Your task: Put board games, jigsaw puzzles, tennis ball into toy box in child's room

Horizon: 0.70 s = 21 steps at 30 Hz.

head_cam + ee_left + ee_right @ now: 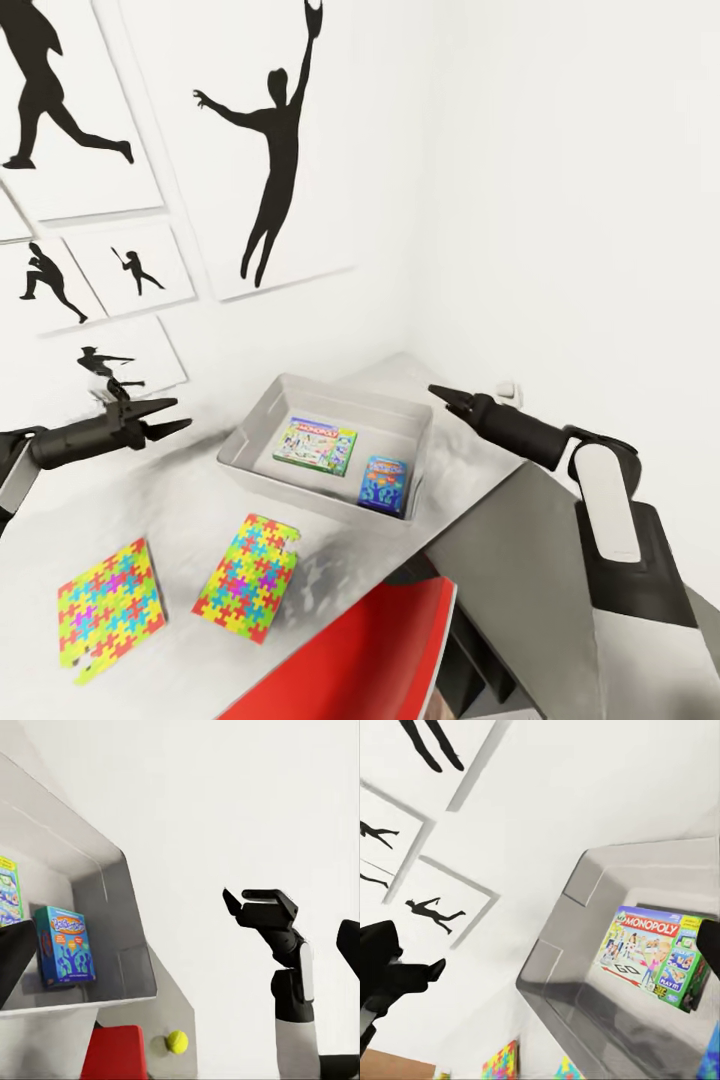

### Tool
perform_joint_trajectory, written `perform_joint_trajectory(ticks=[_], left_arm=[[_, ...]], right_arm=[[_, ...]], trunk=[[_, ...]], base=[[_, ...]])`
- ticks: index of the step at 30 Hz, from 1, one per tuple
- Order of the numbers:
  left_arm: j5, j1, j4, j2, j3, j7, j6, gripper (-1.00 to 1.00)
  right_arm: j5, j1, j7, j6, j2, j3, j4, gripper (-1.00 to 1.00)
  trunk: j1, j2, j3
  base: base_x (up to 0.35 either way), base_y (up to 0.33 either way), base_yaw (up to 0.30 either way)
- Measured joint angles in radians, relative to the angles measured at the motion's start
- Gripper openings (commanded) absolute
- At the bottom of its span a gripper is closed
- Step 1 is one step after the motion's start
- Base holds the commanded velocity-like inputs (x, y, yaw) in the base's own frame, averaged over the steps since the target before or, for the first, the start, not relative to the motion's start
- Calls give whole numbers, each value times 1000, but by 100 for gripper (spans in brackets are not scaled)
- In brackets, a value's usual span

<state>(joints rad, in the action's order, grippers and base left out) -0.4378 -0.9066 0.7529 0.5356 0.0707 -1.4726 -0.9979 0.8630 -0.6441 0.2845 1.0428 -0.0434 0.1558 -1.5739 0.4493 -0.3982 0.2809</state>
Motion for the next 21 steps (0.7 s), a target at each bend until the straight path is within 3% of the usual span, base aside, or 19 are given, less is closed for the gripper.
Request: perform_joint_trajectory(ticks=[5, 8, 11, 16, 21], left_arm=[[-3, 61, -1, 10, 0, -50, 34, 100], [-6, 100, -1, 15, 2, -94, 43, 100], [-11, 147, -2, 38, 2, -95, 58, 100], [-16, 206, -3, 54, 2, -95, 65, 100], [-29, 245, -3, 57, 2, -95, 66, 100]], right_arm=[[0, 77, 165, 0, -25, 60, 0, 100], [-4, 132, 284, -2, -32, 118, 0, 100], [-8, 225, 439, -7, -36, 196, 0, 100], [-10, 317, 557, -46, -36, 234, 0, 100], [-12, 386, 627, -117, -36, 243, 0, 100]], trunk=[[0, 0, -8], [0, 0, -12], [0, 0, -16], [0, 0, -24], [0, 0, -32]], base=[[-13, 0, -114], [-94, 0, -110], [-155, 0, -108], [-60, 0, -95], [-25, 0, -82]])
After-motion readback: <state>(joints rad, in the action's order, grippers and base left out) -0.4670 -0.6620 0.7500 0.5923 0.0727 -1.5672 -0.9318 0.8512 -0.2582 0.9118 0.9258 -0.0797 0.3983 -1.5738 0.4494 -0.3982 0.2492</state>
